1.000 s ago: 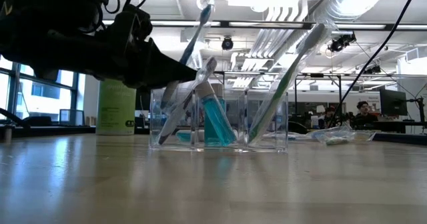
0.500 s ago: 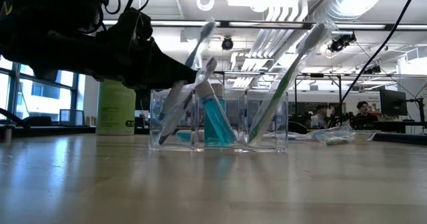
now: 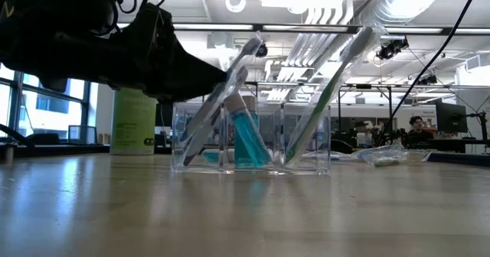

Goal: Pick & Place toothbrushing station
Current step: Put the blue toothbrush into the transparent organizer

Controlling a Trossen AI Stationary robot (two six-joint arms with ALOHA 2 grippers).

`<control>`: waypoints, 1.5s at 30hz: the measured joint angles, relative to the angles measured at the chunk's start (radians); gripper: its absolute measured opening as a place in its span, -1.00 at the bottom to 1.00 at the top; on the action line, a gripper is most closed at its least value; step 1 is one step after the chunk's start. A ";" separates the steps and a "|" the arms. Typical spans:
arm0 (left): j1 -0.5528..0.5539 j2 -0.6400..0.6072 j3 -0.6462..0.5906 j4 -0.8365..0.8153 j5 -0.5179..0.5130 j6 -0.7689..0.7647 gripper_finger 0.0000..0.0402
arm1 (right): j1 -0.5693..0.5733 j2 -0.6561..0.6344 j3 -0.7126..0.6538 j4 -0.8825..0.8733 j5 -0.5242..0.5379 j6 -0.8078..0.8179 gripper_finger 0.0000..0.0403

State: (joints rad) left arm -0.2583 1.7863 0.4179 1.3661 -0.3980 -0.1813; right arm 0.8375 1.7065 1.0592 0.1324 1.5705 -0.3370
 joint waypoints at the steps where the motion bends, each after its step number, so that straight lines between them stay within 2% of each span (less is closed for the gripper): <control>1: -0.002 0.000 0.000 0.016 0.000 0.013 -0.17 | 0.000 0.000 0.000 -0.001 0.000 0.000 -0.06; 7: -0.009 0.000 0.000 0.116 0.000 0.078 -0.17 | 0.000 0.000 0.000 -0.002 0.000 0.002 -0.06; 17: 0.015 0.000 0.004 0.098 0.001 0.057 -0.17 | -0.002 0.000 0.000 -0.002 0.000 0.004 -0.06; 27: 0.028 0.000 0.081 -0.067 0.001 0.061 -0.17 | -0.002 0.000 0.000 -0.002 0.000 0.004 -0.06; 32: 0.027 0.000 0.092 -0.069 0.001 0.062 -0.19 | -0.001 0.000 0.000 -0.002 0.000 0.004 -0.06; 36: 0.027 0.000 0.092 -0.074 -0.004 0.062 -0.28 | 0.004 0.000 0.000 -0.004 0.000 0.010 -0.06; 38: 0.023 0.000 0.092 -0.078 -0.045 0.062 -0.36 | 0.007 0.000 0.000 -0.015 0.000 0.027 -0.06; 45: -0.009 0.000 0.092 -0.084 -0.175 0.073 -0.82 | 0.007 0.000 0.000 -0.089 0.000 0.102 -0.06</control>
State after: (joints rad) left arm -0.2677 1.7859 0.5102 1.2826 -0.5729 -0.1079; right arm 0.8444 1.7065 1.0595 0.0432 1.5703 -0.2353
